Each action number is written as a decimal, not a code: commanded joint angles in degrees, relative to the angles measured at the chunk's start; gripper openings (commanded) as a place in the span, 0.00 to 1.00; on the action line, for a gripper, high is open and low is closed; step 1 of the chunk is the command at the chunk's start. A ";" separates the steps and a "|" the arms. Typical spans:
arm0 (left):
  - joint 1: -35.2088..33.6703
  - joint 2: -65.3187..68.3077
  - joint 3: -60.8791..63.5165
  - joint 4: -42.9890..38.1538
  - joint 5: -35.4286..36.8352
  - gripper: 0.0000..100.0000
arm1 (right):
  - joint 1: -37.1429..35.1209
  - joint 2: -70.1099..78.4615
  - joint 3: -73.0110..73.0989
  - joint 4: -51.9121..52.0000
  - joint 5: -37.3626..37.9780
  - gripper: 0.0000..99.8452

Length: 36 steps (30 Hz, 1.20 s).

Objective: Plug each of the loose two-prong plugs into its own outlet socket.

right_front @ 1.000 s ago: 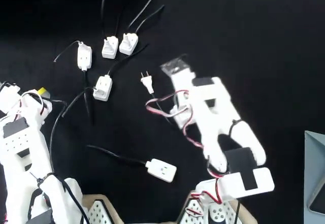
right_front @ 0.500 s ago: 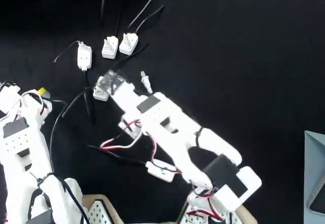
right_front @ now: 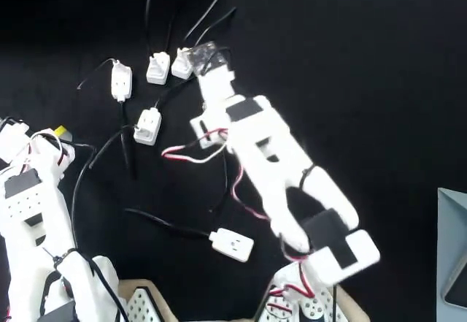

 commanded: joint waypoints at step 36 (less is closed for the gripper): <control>-0.40 -1.58 -1.01 -0.88 0.35 0.24 | 3.96 14.02 -25.27 11.60 -8.35 0.01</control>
